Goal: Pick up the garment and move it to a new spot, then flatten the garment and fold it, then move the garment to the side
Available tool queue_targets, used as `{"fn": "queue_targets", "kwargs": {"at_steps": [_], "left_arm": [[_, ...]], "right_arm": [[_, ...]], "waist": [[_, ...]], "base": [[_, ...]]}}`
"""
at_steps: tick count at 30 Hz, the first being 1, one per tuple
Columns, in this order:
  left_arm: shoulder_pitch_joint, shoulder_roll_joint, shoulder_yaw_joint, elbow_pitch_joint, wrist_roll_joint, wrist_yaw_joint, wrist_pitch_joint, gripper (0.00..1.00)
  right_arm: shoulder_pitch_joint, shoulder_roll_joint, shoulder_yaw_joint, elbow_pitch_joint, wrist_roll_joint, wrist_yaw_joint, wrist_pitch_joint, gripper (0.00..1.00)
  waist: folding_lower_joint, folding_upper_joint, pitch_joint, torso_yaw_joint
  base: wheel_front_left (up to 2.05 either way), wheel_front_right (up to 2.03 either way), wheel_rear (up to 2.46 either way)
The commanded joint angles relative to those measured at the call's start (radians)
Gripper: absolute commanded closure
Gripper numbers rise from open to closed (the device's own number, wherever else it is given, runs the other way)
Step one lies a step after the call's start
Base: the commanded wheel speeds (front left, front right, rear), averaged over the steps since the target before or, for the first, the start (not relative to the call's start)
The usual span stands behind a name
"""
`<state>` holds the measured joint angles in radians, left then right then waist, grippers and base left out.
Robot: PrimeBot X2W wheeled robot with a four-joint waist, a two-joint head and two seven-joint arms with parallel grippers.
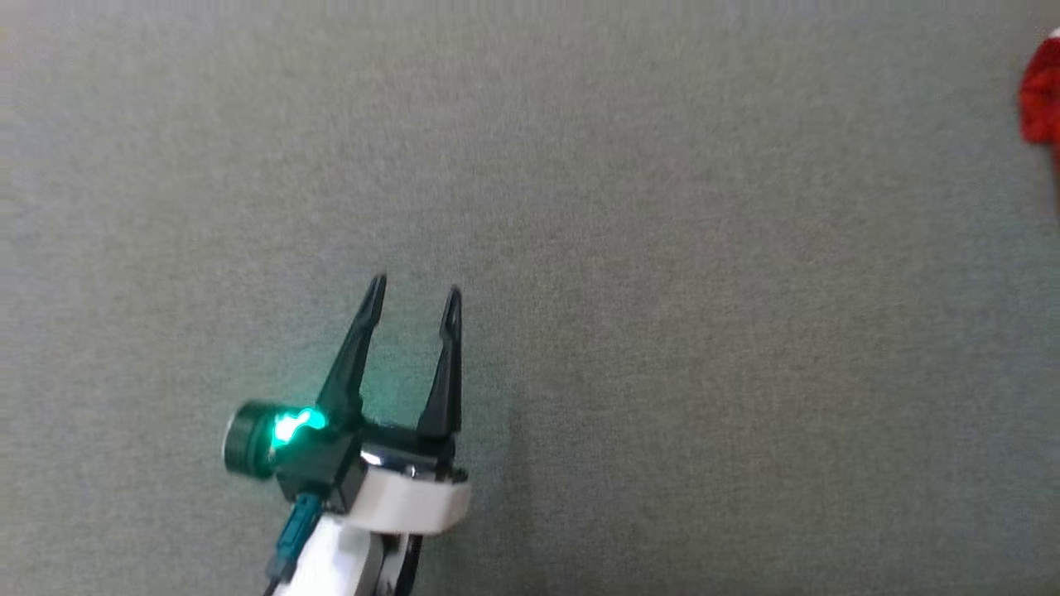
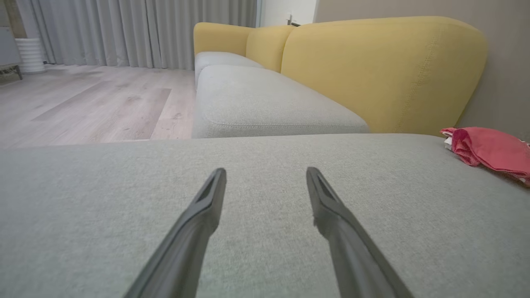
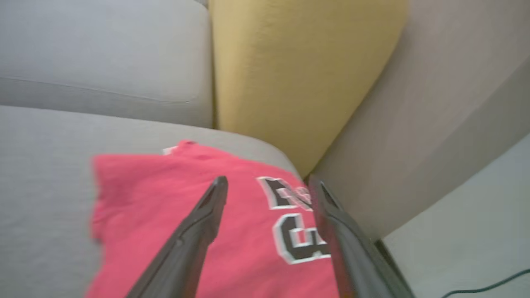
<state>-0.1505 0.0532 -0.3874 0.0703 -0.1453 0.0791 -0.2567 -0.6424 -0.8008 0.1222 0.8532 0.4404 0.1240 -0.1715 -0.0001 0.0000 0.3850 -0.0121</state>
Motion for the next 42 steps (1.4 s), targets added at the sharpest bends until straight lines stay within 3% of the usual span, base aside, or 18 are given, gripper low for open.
{"fn": "queue_targets", "kwargs": {"at_steps": [1,13,16,17,19,26,42], "left_arm": [[0.023,-0.003,0.031,-0.018,-0.015,0.004,-0.005,0.00],[0.145,-0.003,0.061,0.031,-0.085,0.011,-0.005,0.00],[0.184,-0.003,0.066,0.038,-0.074,-0.002,-0.005,0.00],[0.202,-0.003,0.076,0.038,-0.066,-0.006,-0.005,0.00],[0.223,-0.003,0.090,0.035,-0.058,-0.005,-0.005,0.00],[0.303,-0.003,0.150,0.010,-0.027,0.000,-0.005,0.00],[0.364,-0.003,0.206,0.000,0.013,-0.020,-0.005,0.00]], "right_arm": [[0.055,-0.002,0.017,-0.044,-0.017,0.007,-0.020,0.00],[0.409,0.410,0.168,-0.291,-0.099,0.007,-0.089,0.00],[0.511,0.519,0.085,-0.420,-0.153,0.007,-0.090,0.00],[0.587,0.589,0.023,-0.515,-0.216,0.007,-0.090,0.00],[0.660,0.650,-0.024,-0.604,-0.292,0.007,-0.090,0.00],[0.830,0.740,-0.091,-0.750,-0.419,0.007,-0.090,0.00],[0.877,0.750,-0.071,-0.742,-0.393,0.007,-0.090,0.00]], "waist": [[0.0001,0.0000,-0.064,-0.001],[0.0001,0.0000,-0.342,0.075],[0.0001,0.0000,-0.400,0.098],[0.0001,0.0000,-0.429,0.113],[0.0001,0.0000,-0.457,0.123],[0.0001,0.0000,-0.527,0.128],[0.0001,0.0000,-0.550,0.117]], "base": [[0.00,0.00,0.00],[0.00,0.00,0.00],[0.00,0.00,0.00],[0.00,0.00,0.00],[0.00,0.00,0.00],[0.00,0.00,0.00],[0.00,0.00,0.00]]}}
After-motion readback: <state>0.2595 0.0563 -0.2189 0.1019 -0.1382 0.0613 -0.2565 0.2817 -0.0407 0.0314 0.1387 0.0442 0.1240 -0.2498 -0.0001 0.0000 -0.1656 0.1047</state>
